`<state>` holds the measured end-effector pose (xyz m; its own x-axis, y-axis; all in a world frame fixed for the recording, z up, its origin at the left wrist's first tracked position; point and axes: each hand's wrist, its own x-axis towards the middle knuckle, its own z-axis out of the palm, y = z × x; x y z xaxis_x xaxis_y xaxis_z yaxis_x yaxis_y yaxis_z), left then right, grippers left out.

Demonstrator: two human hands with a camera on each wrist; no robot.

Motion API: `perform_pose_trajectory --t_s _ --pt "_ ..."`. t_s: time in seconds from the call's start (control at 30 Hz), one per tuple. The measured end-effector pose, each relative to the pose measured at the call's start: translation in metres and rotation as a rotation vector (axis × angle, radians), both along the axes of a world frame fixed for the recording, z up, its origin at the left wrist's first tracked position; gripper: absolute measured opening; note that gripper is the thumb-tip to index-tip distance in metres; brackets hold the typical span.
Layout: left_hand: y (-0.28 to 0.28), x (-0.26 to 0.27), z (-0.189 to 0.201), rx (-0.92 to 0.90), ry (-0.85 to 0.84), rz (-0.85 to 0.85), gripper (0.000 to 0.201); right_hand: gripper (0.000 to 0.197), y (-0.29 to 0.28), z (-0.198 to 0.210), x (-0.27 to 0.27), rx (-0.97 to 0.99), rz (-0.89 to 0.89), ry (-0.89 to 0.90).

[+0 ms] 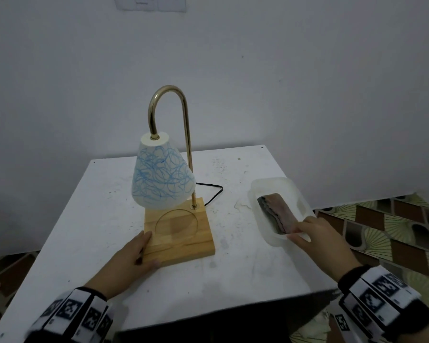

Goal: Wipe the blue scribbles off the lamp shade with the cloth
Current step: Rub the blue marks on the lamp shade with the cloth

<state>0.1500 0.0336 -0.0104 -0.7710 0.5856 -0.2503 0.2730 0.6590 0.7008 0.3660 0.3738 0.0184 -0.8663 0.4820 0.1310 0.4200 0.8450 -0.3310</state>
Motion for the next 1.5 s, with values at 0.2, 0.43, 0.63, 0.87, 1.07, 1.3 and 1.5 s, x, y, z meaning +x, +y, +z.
perform_pose_trajectory --t_s 0.2,0.43,0.63,0.87,1.07,1.3,1.5 --pt "0.001 0.002 0.001 -0.009 -0.01 0.016 0.078 0.023 0.003 0.02 -0.004 -0.062 0.006 -0.026" --pt "0.001 0.004 0.002 0.012 -0.022 0.041 0.078 0.033 0.022 0.02 -0.071 -0.154 0.05 -0.113" --pt "0.002 0.005 0.001 0.047 -0.035 0.072 0.077 0.059 0.028 -0.012 -0.094 -0.13 0.054 -0.438" --pt "0.002 0.006 0.002 0.028 -0.038 0.061 0.076 0.067 0.032 -0.027 -0.096 -0.093 0.031 -0.434" --pt "0.003 0.008 0.005 0.028 -0.035 0.062 0.076 0.056 0.036 -0.031 -0.1 -0.009 -0.003 -0.439" --pt "0.002 0.009 0.005 0.031 -0.034 0.063 0.076 0.044 0.045 -0.019 -0.096 -0.077 -0.021 -0.358" --pt "0.002 0.009 0.006 0.008 -0.027 0.049 0.076 0.045 0.034 0.004 -0.065 -0.157 0.101 -0.085"
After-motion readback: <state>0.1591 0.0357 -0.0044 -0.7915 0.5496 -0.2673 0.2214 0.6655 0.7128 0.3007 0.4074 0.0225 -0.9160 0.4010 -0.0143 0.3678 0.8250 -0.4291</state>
